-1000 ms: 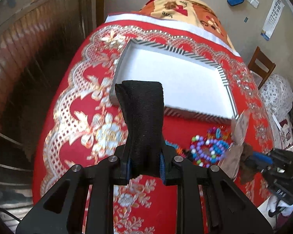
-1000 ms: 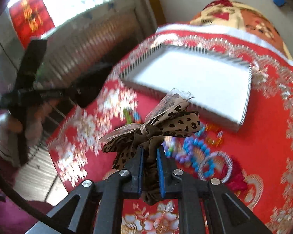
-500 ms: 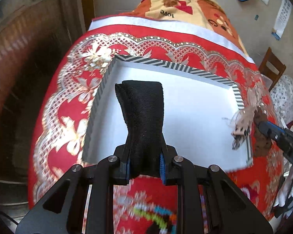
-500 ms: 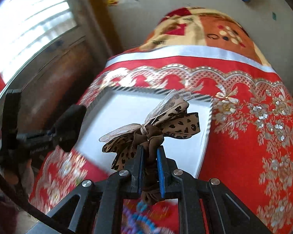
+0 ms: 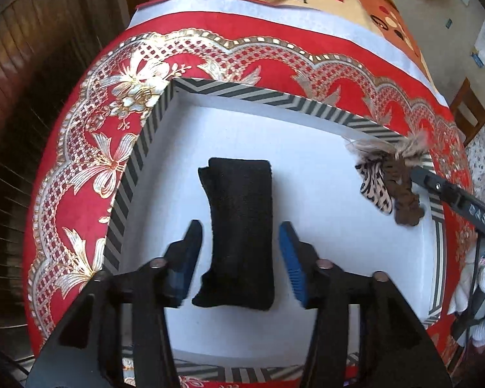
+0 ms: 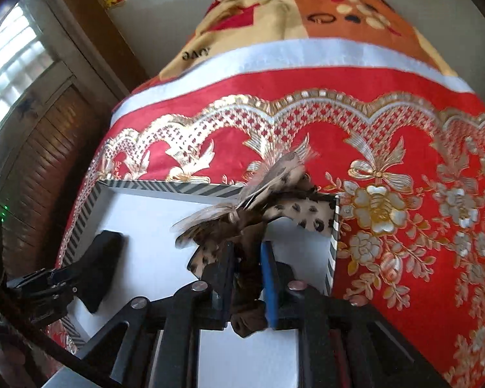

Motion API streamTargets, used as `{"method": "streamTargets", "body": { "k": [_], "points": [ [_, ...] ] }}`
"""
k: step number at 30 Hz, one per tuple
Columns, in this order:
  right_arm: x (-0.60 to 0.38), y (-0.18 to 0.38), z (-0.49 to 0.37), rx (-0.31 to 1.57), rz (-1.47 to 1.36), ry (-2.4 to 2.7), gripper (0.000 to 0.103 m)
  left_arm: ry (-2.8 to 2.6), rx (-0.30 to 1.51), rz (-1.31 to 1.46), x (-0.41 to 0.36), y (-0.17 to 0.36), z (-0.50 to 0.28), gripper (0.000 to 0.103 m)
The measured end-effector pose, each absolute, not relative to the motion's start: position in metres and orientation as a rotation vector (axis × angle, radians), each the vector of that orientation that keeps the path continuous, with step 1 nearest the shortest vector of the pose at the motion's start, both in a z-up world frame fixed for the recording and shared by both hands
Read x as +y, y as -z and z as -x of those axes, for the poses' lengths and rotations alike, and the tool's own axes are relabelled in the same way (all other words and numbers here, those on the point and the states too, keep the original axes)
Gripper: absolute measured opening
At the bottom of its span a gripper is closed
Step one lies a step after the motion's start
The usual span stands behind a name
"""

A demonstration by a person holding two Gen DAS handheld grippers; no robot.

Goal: Organize jewelry
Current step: 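Release black bow into the box with left gripper while right releases leopard bow there, then withdraw both open grippers from the box back over the jewelry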

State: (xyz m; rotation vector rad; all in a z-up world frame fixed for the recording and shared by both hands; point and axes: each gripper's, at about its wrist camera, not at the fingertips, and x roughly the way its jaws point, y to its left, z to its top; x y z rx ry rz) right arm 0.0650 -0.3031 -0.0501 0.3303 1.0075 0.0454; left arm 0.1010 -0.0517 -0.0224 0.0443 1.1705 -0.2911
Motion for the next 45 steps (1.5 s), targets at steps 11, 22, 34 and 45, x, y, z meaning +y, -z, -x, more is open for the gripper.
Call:
{"method": "streamTargets", "body": {
  "k": [11,22,34,45],
  "points": [
    [-0.274,0.041,-0.008,0.999,-0.219,-0.189,0.046,0.246,1.216,-0.033,-0.031,0.037,-0.083,0.059],
    [-0.258,0.063,0.051,1.096,-0.075,-0.219,0.047,0.239,1.214,-0.026,-0.020,0.041,-0.029,0.059],
    [-0.268,0.041,0.079,1.036,-0.129,-0.186,0.047,0.203,1.153,-0.012,-0.010,0.020,0.023,0.059],
    [-0.243,-0.014,0.134,0.900,-0.174,-0.176,0.056,0.199,1.053,-0.067,0.011,-0.019,0.068,0.059]
  ]
}}
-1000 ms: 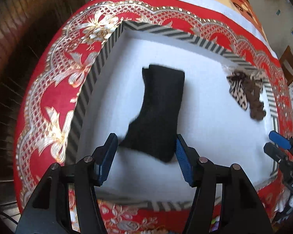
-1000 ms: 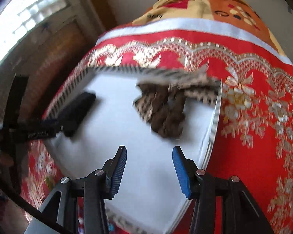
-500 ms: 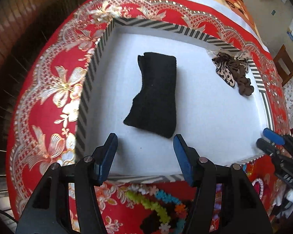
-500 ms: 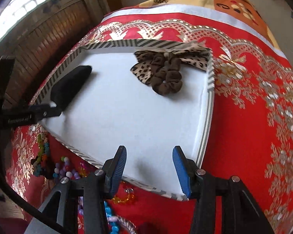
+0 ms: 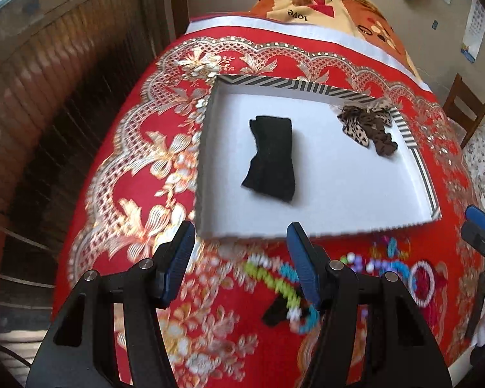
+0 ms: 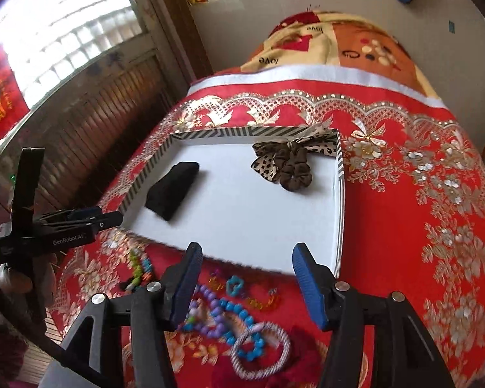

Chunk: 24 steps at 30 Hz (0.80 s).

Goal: Organize jewelry
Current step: 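Withdraw both open grippers from the box back over the jewelry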

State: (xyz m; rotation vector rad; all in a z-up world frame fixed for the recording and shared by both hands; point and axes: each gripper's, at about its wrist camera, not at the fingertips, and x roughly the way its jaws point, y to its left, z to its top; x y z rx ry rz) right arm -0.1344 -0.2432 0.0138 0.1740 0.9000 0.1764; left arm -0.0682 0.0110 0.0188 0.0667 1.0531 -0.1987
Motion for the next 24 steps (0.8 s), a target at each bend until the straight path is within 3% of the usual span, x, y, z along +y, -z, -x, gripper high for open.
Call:
{"method": "streamTargets", "body": {
  "k": [24],
  "points": [
    [-0.229,-0.002,0.230,0.925,-0.171,-0.086,0.056,0.227,1.015,-0.061,0.026,-0.033,0.149,0.059]
  ]
}}
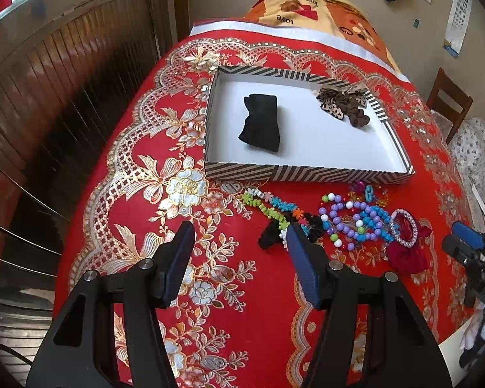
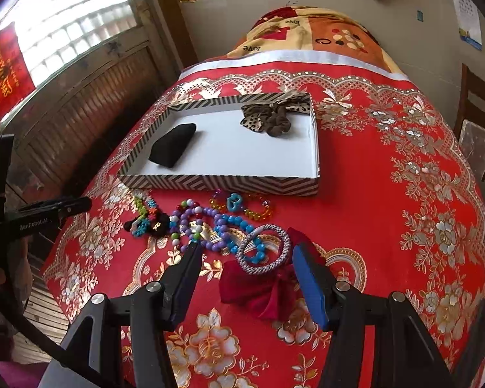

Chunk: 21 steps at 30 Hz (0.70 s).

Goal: Organize jewelry
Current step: 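Grasp green beaded bracelet with left gripper while right grasps the silver bangle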

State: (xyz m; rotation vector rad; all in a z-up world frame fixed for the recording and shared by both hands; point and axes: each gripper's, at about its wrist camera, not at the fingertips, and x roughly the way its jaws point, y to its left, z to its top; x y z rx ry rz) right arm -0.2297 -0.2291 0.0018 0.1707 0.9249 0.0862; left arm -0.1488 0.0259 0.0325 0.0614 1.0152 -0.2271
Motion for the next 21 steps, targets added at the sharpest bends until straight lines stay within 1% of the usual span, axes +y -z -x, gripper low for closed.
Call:
{"method": "streamTargets", "body": {
  "k": [6,8,9,14,21],
  "points": [
    [-0.228,-0.001,0.234,0.918,-0.177,-0.105,0.056,0.232,1.035,-0.016,0.032,-0.030,0.147,0.059],
    [-0.231,0.004,0.234,0.926,-0.183,-0.102,0.047,0.230,1.056,0.013,0.036,-0.025,0.144,0.059],
    [-0.233,0.009,0.233,0.937,-0.189,-0.098,0.044,0.230,1.064,0.023,0.037,-0.023,0.143,0.059],
    [-0.242,0.023,0.225,0.968,-0.205,-0.092,0.037,0.234,1.130,0.116,0.045,-0.011,0.129,0.059],
    [-0.249,0.032,0.198,0.996,-0.160,-0.101,0.034,0.236,1.200,0.226,0.043,0.007,0.101,0.059]
  ]
}}
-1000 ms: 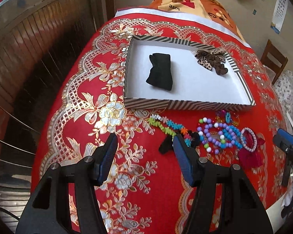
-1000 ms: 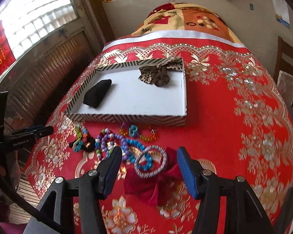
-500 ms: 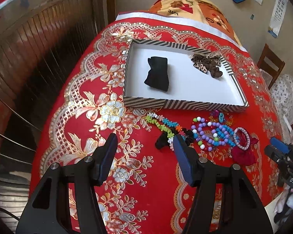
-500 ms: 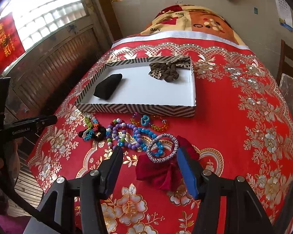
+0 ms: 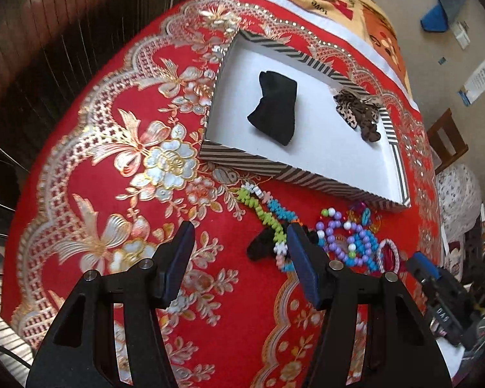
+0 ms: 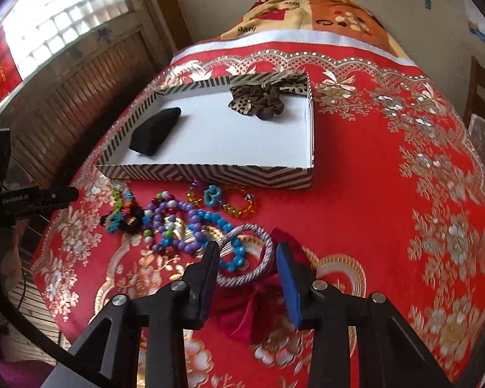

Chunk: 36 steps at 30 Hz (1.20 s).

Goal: Organize jewelry
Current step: 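Grasp green beaded bracelet with left gripper while right grasps the silver bangle, then carry bracelet into the box with left gripper while right carries bangle there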

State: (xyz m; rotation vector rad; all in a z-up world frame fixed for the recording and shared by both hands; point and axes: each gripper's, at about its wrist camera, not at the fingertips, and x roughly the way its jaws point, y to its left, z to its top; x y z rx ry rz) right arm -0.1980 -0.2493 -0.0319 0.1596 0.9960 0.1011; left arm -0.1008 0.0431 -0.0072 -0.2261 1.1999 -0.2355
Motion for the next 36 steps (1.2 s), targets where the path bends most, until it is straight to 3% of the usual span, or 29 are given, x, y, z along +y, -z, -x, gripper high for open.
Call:
{"method": "streamTargets", "body": {
  "k": [12,13,16,17,19,36],
  "points": [
    [-0.254,0.056,0.182,1.055,-0.158,-0.136,0.034,0.179,1.280,0.252,0.013,0.044,0.065,0.058],
    [-0.254,0.057,0.181,1.052,-0.155,-0.136,0.029,0.179,1.282,0.250,0.010,0.045,0.063,0.057],
    [-0.253,0.061,0.179,1.060,-0.146,-0.145,0.018,0.193,1.265,0.202,-0.002,0.044,0.061,0.040],
    [-0.253,0.063,0.178,1.066,-0.141,-0.141,0.011,0.205,1.269,0.191,-0.003,0.044,0.059,0.023],
    [-0.255,0.065,0.178,1.064,-0.140,-0.135,0.008,0.204,1.268,0.162,-0.005,0.045,0.059,0.013],
    [-0.249,0.009,0.193,0.943,-0.165,-0.173,0.006,0.356,1.130,0.200,0.015,-0.027,0.088,0.012]
  ]
}}
